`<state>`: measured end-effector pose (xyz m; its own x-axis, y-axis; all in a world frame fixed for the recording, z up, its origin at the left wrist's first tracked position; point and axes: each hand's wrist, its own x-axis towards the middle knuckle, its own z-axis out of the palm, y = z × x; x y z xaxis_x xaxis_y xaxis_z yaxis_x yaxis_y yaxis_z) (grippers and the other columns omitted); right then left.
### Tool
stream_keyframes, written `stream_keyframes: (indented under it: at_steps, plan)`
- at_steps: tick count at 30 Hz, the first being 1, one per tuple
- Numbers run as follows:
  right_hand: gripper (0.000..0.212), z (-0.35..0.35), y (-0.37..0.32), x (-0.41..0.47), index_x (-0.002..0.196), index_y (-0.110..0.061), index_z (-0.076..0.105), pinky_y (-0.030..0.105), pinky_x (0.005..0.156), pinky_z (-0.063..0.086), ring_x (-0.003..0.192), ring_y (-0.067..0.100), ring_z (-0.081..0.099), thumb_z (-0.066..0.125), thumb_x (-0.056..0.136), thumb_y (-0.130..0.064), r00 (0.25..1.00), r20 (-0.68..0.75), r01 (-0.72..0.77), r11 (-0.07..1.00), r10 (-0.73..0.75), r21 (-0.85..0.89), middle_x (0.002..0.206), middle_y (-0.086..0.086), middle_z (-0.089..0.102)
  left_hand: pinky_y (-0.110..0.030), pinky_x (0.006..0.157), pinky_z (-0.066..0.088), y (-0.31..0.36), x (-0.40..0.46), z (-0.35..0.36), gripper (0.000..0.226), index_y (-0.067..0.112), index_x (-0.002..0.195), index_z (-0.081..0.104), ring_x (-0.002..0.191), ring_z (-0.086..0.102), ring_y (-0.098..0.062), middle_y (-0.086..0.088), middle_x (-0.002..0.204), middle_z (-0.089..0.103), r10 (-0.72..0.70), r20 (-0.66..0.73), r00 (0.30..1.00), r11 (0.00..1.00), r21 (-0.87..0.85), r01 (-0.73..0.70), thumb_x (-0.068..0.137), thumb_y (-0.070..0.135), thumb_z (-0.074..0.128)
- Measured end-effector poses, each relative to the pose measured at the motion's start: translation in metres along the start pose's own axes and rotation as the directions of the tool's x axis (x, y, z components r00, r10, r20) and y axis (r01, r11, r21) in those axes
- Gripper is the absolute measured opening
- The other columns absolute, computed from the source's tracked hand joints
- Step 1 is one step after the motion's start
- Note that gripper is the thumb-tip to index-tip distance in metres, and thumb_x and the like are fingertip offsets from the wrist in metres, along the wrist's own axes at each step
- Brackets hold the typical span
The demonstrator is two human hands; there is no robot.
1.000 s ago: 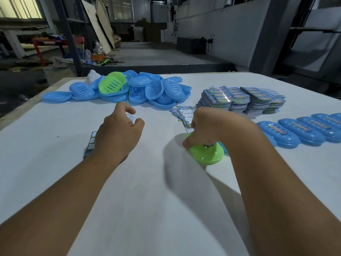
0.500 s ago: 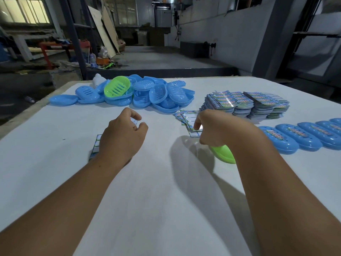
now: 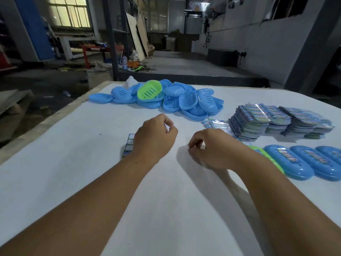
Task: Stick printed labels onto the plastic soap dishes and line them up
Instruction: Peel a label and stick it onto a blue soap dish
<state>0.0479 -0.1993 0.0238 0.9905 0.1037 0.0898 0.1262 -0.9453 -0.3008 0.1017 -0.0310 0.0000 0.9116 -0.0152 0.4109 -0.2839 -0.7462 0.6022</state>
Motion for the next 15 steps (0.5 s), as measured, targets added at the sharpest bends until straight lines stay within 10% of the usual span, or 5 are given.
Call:
stream_keyframes:
  at_steps: [9,15]
  plan:
    - [0.018,0.006,0.004,0.005,0.105,-0.026,0.071,0.026,0.073,0.044,0.086,0.013,0.057,0.061,0.092,-0.034,0.998,-0.044,0.051,0.999,-0.051,0.002,0.101,-0.01,0.069,-0.042,0.102,0.043,0.027,0.073,0.044,0.04,0.02,0.141,0.051,0.127,0.048,-0.027,-0.002,0.142,0.054,0.15,0.113,0.982,0.971,0.169,-0.167,0.101,0.023,0.046]
    - [0.019,0.008,0.01,0.006,0.108,-0.028,0.07,0.023,0.07,0.037,0.079,0.008,0.053,0.061,0.094,-0.036,0.994,-0.054,0.091,0.996,-0.091,0.014,0.103,-0.011,0.067,-0.043,0.102,0.039,0.031,0.098,0.074,0.044,0.022,0.141,0.049,0.128,0.044,-0.031,-0.005,0.14,0.056,0.118,0.156,0.981,0.95,0.269,-0.157,0.1,0.037,0.05]
